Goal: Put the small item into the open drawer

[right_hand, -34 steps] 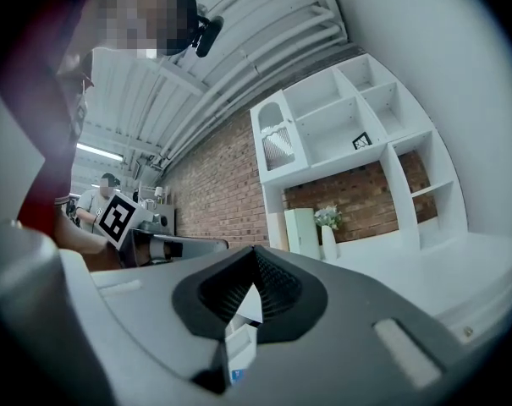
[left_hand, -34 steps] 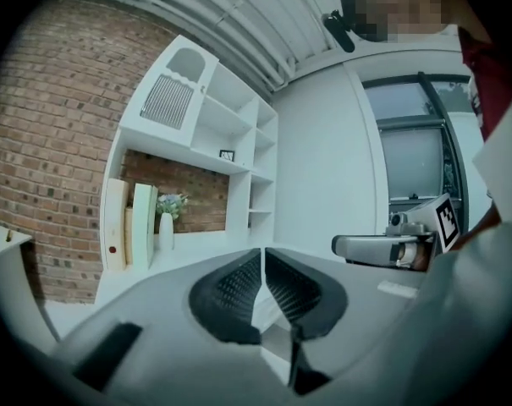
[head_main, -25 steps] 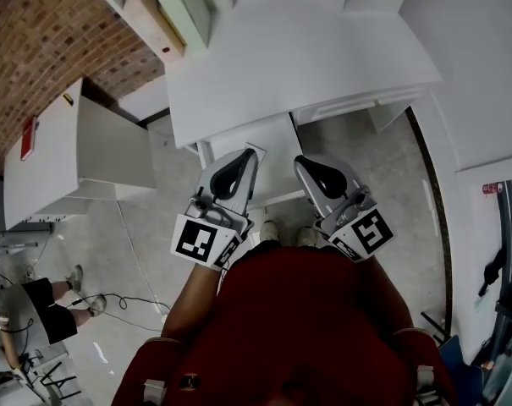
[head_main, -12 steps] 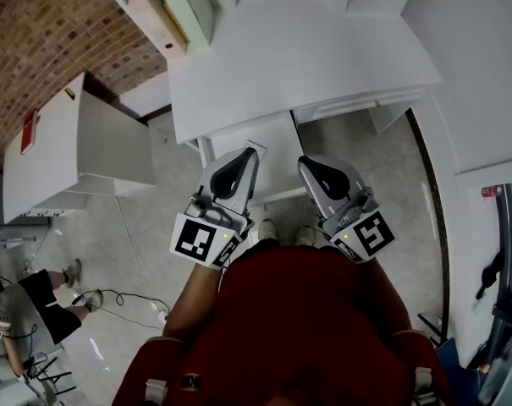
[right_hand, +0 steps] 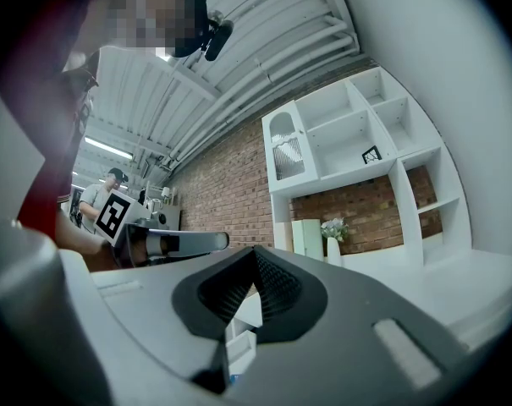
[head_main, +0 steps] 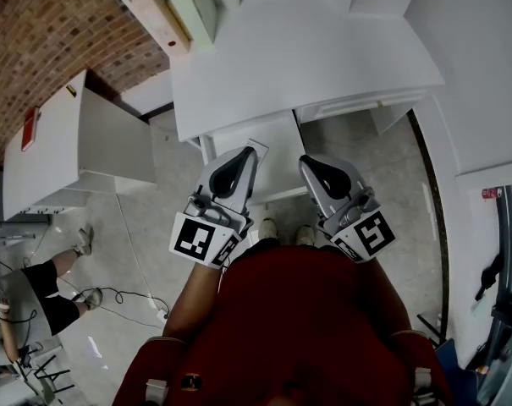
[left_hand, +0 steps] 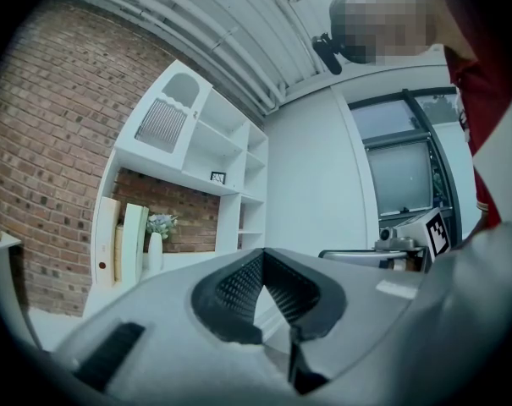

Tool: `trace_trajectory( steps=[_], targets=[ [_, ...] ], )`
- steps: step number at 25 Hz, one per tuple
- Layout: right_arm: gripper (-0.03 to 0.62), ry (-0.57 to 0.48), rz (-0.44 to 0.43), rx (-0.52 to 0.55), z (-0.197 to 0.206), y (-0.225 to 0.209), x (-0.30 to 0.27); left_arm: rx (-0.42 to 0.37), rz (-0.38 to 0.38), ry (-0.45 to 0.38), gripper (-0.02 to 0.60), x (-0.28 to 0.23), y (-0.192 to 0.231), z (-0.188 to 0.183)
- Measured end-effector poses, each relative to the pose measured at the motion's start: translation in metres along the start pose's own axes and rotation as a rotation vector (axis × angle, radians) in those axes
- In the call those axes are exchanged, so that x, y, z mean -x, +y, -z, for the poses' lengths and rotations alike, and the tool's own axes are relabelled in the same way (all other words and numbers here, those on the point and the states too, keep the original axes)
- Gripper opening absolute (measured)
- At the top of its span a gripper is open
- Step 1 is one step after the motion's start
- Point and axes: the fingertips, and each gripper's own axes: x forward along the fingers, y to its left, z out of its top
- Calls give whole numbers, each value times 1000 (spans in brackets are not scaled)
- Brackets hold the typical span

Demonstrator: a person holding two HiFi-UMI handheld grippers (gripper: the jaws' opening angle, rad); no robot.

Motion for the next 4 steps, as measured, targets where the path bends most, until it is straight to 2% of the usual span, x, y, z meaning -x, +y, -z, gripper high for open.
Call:
trace_trajectory(
  steps=[4],
  targets=[
    [11,0,-1,-2,1,1,-2,3,-5,4,3,2,4,2]
  ],
)
